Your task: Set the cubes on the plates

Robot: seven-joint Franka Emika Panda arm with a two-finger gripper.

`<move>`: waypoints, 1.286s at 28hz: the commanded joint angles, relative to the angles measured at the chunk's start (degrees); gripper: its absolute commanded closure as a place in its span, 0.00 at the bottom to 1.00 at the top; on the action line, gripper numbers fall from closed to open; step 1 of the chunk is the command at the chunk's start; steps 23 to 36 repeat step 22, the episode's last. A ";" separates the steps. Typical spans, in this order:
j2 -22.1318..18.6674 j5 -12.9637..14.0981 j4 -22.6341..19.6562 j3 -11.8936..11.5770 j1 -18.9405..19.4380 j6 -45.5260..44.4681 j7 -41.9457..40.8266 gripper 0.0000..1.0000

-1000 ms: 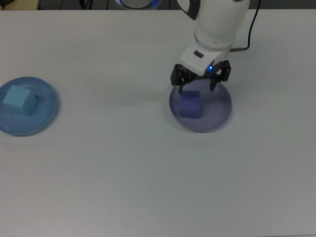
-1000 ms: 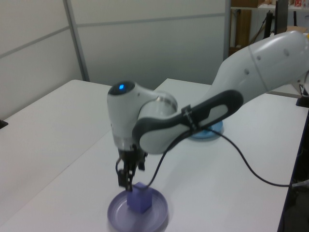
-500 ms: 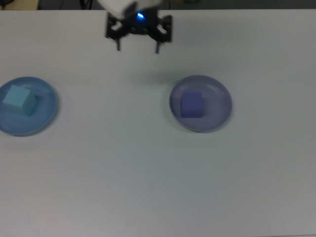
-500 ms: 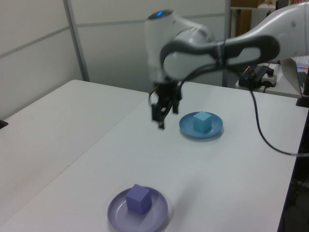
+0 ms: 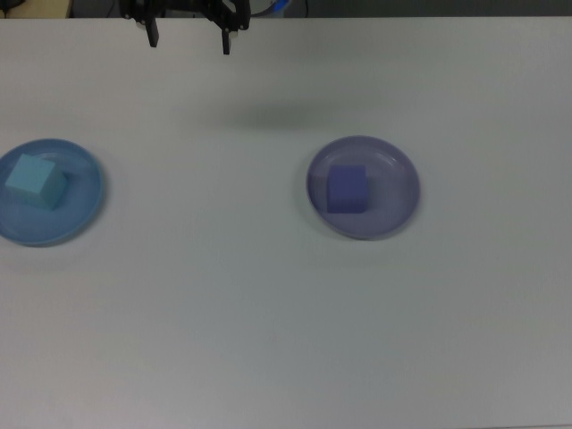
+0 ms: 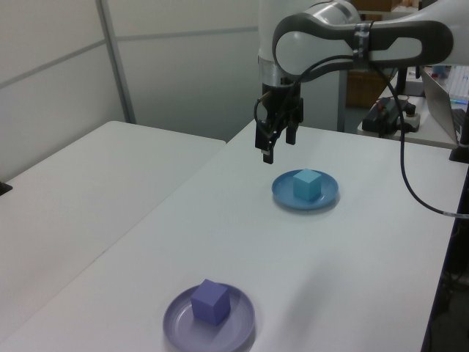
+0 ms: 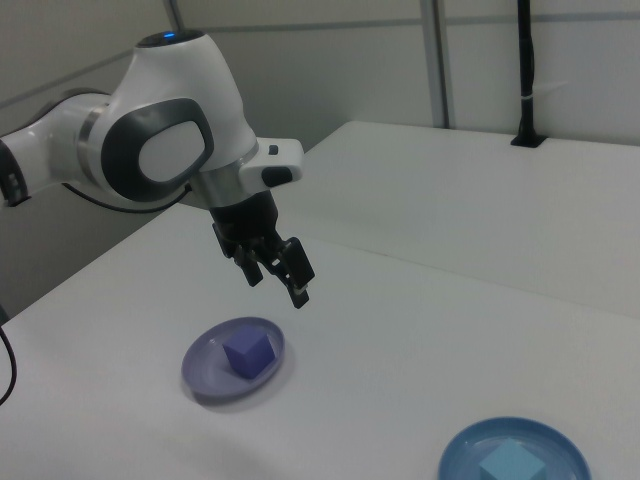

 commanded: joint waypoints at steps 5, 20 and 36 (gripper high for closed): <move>6.05 1.30 5.76 -0.23 0.05 -0.41 -1.60 0.00; 6.05 1.83 5.76 -0.32 1.98 -0.76 -3.36 0.00; 6.05 1.83 5.76 -0.76 3.21 -0.76 -2.92 0.00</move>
